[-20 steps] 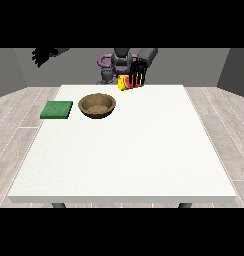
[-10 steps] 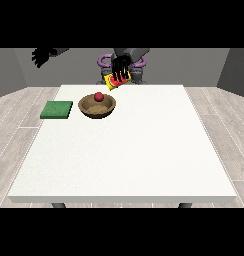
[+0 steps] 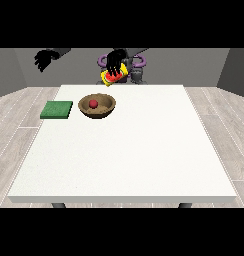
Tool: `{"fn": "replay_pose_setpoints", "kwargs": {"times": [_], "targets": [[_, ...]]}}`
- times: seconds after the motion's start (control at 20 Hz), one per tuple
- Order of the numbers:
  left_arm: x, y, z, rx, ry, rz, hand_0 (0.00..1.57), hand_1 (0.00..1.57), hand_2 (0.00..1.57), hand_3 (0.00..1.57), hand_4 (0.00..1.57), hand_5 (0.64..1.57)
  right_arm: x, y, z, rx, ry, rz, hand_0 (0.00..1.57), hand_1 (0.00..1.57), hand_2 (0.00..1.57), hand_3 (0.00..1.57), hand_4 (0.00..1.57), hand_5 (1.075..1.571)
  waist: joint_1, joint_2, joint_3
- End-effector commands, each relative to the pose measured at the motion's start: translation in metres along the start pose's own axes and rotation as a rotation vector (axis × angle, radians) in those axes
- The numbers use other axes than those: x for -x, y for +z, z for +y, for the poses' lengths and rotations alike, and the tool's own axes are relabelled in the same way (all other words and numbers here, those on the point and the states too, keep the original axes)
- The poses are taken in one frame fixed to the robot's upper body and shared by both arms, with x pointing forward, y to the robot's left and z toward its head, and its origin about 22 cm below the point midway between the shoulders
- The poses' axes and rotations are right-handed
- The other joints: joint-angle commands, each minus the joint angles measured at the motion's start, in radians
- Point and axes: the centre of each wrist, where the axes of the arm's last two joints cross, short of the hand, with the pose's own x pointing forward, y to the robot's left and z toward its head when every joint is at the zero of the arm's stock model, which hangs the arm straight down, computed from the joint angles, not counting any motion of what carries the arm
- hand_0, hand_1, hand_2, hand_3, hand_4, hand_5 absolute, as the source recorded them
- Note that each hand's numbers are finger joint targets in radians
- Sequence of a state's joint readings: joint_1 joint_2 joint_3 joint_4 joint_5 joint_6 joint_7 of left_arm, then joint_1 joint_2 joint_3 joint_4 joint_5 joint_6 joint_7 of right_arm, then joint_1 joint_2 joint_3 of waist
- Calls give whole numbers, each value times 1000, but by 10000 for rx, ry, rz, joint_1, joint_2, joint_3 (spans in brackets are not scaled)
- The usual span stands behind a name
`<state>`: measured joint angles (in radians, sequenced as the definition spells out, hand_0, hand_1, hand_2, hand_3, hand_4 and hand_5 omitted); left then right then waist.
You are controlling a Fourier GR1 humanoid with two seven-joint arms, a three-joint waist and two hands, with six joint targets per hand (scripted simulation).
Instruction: Pick the cup and pour the ball into the bowl, then pick the bowl and place it on the pad
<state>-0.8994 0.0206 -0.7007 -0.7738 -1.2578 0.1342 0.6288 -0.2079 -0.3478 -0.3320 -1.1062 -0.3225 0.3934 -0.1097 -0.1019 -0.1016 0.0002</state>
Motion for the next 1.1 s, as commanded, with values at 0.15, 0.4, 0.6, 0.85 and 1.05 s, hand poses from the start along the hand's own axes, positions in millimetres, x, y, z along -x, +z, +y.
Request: {"fn": "replay_pose_setpoints", "kwargs": {"times": [0.15, 0.4, 0.6, 0.85, 1.05], "targets": [[49, 11, -17, -807, 3952, 866, 380, 380, 1571, 1259, 1212, 1567, -4, 10, -18, 824, -95, -426, 0, 0, 0, 0, 701, 1570, 952, 458, -24], [46, 7, 32, -2855, 9586, 1716, 974, 974, 928, 577, 1236, 1571, -11, -7, -8, 764, -337, -636, 0, 0, 0, 0, 711, 1570, 1487, 1927, -106], [80, 2, 83, -3418, 13920, 1829, 0, 0, 0, 0, 531, 1545, -6, -18, 10, 938, -698, -772, 0, 0, 0, 0, 696, 1570, 1850, 2297, -188], [135, 9, 99, -3052, 16975, 193, 0, 0, 0, 0, 0, 1451, 9, -6, 8, 2077, -838, -868, 0, 0, 0, 0, 607, 1571, 3106, 2706, -111], [216, 7, 109, -2836, 17564, -1223, 0, 0, 0, 0, 235, 1490, 4, -14, 18, 2520, -1057, -1251, 0, 0, 0, 0, 0, 1570, 3635, 3089, -52]]}}
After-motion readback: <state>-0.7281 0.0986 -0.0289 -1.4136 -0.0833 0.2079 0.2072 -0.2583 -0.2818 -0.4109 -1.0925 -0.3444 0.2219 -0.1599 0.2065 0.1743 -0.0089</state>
